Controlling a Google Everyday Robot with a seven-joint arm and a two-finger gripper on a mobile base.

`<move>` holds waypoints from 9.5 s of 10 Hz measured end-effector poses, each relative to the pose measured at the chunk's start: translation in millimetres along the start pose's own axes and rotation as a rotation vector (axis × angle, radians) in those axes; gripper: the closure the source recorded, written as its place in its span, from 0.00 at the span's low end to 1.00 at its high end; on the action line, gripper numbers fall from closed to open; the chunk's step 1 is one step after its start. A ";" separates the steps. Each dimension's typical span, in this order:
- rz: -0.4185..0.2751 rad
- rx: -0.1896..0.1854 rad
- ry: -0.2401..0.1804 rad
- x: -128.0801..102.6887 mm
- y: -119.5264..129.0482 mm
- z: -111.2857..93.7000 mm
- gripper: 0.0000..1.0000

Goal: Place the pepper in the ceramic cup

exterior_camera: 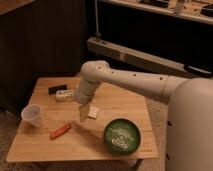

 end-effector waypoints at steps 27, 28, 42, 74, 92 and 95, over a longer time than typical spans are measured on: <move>-0.014 -0.056 0.021 -6.0 22.7 32.6 0.00; -0.017 -0.060 0.017 -7.8 25.0 33.9 0.00; -0.036 -0.091 -0.021 -12.9 39.0 46.6 0.00; -0.052 -0.143 -0.075 -24.4 50.8 55.4 0.00; -0.059 -0.157 -0.090 -26.8 52.5 57.0 0.00; -0.063 -0.160 -0.097 -27.2 52.8 57.3 0.00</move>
